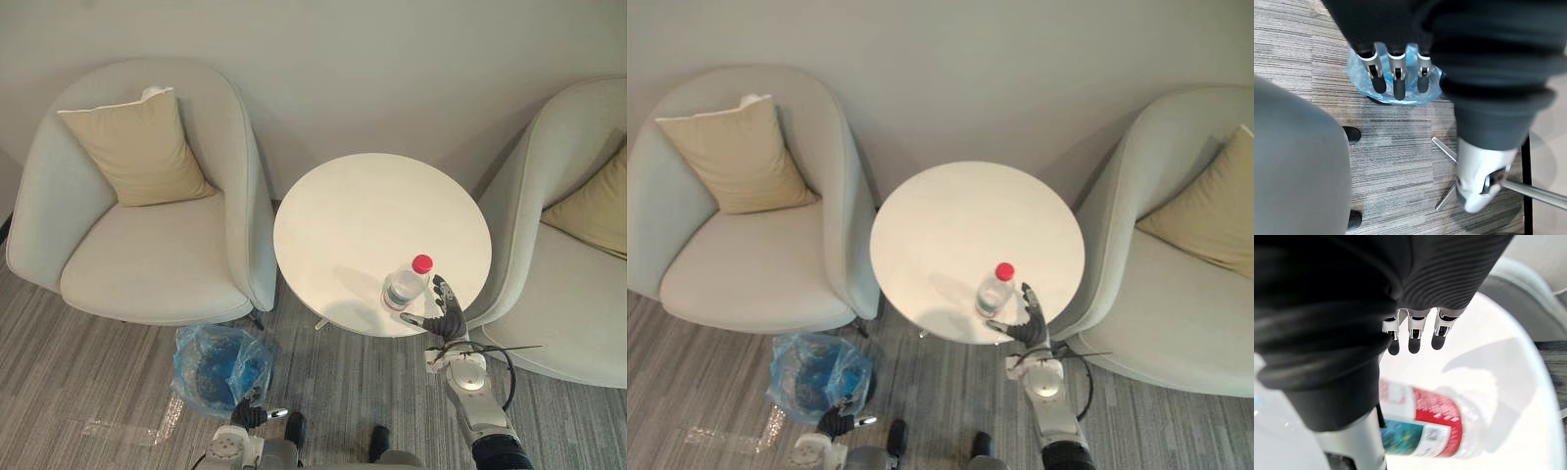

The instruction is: Gather rubbish on tea table into small bin, then transfer packed bag to large trash can.

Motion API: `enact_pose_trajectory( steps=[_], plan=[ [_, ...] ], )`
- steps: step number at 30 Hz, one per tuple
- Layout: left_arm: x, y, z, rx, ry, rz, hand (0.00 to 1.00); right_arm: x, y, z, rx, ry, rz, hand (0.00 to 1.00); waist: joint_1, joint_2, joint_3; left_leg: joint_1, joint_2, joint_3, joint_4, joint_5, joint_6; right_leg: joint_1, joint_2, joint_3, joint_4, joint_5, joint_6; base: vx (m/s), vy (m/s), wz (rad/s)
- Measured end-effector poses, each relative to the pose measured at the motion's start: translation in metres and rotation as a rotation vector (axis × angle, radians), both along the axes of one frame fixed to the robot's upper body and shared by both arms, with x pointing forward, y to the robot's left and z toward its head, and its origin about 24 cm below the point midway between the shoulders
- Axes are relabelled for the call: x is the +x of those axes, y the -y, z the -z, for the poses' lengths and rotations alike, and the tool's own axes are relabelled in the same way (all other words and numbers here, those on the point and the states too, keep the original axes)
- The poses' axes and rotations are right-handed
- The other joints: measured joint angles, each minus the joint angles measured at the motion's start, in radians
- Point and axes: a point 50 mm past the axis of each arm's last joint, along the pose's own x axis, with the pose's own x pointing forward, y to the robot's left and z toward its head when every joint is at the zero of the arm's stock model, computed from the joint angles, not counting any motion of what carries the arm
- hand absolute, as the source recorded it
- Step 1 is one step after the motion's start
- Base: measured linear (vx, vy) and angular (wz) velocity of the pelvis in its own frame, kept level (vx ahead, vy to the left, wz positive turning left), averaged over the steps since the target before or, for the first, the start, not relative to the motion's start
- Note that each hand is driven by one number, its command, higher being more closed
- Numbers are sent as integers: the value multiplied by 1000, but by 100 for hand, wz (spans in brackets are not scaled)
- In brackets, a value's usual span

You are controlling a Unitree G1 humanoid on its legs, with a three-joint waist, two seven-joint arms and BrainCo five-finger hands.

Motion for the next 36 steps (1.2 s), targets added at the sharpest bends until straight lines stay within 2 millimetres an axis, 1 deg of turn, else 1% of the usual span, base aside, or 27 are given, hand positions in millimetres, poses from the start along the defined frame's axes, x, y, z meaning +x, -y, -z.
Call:
enact_pose_trajectory(
  steps=[4, 10, 12, 13, 22, 29, 33, 36],
  plan=[
    [5, 1, -2, -3, 19, 2, 0, 11, -2, -10, 25, 48, 18, 0, 5, 5, 30, -3, 0, -8, 0, 4, -3, 0, 0, -10, 2, -5, -3, -34, -1, 6],
    [7, 2, -3, -14, 26, -6, 0, 16, -4, -13, 48, 63, 21, 0, 6, 13, 43, -22, -1, -32, 0, 11, -6, -2, 0, -34, 5, -11, -3, -10, -6, 13],
    [8, 2, -3, -15, 27, -6, 0, 19, -8, -13, 80, 64, 26, 0, 7, 13, 45, -22, -1, -32, 0, 10, -6, -2, 0, -34, 5, -11, -3, 0, 0, 0],
    [8, 2, -3, -16, 27, -8, 0, 22, -10, -13, 88, 62, 29, 100, 7, 14, 48, -22, -1, -32, 0, 10, -6, -2, 0, -34, 5, -11, -3, 0, 0, 0],
    [10, 2, -4, -19, 32, -13, 0, 27, -16, -9, 131, 50, 34, 100, 13, 15, 54, -32, -2, -47, 1, 11, -7, -5, 0, -48, 6, -13, -5, -8, 4, 4],
    [12, 3, -4, -20, 36, -6, 0, 26, -21, -7, 140, 40, 9, 100, 19, 18, 58, -34, -2, -52, 1, 11, -7, -4, 0, -51, 6, -14, -5, -2, 2, 1],
    [12, 3, -4, -20, 35, -6, 0, 21, -20, -7, 195, 47, 12, 100, 19, 18, 58, -31, -1, -49, 1, 11, -7, -2, 0, -47, 6, -14, -5, -3, 2, -1],
    [12, 3, -4, -20, 34, -5, 0, 11, -19, -9, 220, 65, 5, 100, 18, 17, 58, -19, 0, -35, 0, 11, -7, 2, 0, -31, 7, -14, -5, -18, 11, -12]
  ],
)
